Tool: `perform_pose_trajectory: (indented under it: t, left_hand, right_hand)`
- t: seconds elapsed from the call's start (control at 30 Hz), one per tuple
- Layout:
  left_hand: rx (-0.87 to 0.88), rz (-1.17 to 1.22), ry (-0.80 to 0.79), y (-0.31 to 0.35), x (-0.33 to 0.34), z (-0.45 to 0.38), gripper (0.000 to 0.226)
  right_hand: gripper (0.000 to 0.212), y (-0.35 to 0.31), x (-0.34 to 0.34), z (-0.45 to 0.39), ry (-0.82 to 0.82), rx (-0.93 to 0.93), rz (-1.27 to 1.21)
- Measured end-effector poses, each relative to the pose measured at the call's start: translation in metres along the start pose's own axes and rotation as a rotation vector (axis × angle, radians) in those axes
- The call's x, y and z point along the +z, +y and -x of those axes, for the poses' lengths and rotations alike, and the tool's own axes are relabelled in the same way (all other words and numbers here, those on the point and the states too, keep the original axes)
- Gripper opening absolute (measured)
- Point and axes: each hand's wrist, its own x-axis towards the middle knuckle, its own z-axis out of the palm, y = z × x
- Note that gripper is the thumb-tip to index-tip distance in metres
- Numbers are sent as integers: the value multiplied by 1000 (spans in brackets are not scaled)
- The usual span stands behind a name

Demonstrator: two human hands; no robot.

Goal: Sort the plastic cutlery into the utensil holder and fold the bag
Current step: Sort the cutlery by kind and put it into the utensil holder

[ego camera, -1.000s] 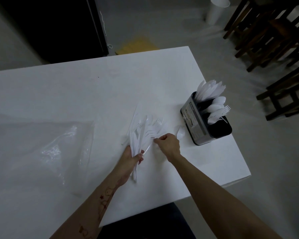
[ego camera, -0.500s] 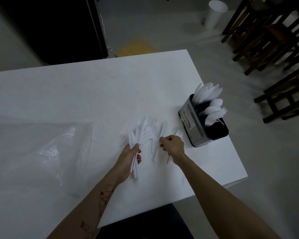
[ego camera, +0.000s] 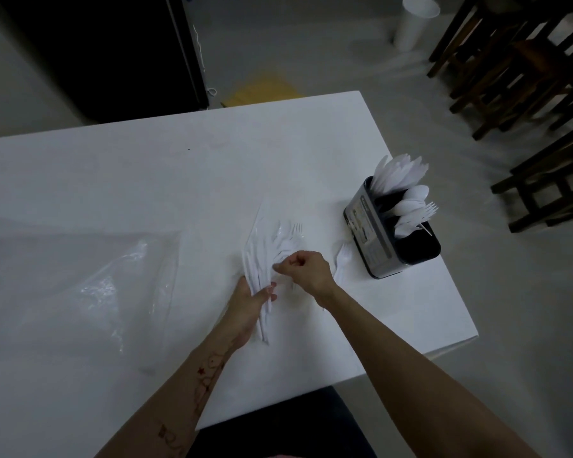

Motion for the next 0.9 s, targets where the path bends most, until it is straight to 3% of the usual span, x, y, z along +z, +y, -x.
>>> perform_pose_trajectory:
  t: [0.1,0.23,0.4,0.53,0.63,0.9]
  left_hand:
    - [-6,4,103,-7,-12,-5,40]
    - [8,-13,116,-12,-22,-4,42]
    - [-9,18,128,-14,-22,-3,42]
    - [-12,41,99,-15,-25,-1,36]
    - [-15,74,60,-14,-27,0,27]
    - [-2,113,36,-12,-27,3,29]
  right_hand:
    - [36,7,10,-5,205,-2,272]
    - [55,14,25,-8,226,124,251]
    - [48,9,34,-16,255,166,-25]
    - [32,4,31,-17,215,153,-79]
    - [30,6,19,-14,191,136,-13]
    - [29,23,-29,-9,286,129,336]
